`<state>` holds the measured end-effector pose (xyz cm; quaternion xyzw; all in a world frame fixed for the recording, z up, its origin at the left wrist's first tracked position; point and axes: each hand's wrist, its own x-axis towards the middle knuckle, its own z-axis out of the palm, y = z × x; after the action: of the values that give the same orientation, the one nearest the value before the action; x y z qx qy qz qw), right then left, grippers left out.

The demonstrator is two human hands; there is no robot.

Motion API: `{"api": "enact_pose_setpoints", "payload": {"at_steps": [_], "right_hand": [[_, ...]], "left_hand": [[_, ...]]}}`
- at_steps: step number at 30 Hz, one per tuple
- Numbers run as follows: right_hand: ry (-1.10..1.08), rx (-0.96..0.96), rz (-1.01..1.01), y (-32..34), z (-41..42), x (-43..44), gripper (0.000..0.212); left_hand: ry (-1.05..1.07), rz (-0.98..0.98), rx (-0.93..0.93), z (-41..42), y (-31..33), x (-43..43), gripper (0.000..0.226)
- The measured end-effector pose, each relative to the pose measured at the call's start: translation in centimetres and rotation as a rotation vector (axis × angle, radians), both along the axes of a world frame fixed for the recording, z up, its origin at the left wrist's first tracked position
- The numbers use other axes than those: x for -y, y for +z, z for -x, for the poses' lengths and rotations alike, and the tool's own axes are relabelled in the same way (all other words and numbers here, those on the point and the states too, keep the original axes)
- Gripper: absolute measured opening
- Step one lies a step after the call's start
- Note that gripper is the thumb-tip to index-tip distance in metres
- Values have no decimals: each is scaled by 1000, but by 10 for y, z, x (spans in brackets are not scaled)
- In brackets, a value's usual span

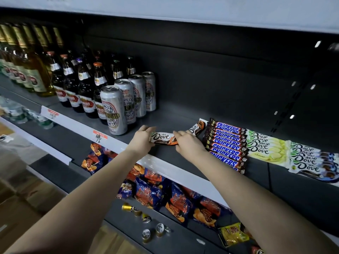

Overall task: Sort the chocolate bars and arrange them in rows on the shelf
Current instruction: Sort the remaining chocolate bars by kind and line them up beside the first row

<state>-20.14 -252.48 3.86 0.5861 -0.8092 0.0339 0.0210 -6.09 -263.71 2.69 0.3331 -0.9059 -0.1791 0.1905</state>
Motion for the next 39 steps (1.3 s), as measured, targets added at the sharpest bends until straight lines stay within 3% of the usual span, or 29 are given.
{"api": "enact_pose_setpoints", "payload": {"at_steps": [9, 16, 30, 39], "right_hand": [[44, -102, 160, 30, 21, -30, 61], [-138, -182, 245, 44, 49, -87, 64], [-439, -341, 260, 40, 123, -267, 57], [-531, -275, 271, 34, 158, -374, 49]], "left_hand": [[-130, 140, -107, 16, 15, -6, 54], [-284, 157, -174, 71, 32, -34, 49], [-669, 247, -156, 193, 48, -174, 47], [-791, 225, -170, 249, 41, -277, 46]]}}
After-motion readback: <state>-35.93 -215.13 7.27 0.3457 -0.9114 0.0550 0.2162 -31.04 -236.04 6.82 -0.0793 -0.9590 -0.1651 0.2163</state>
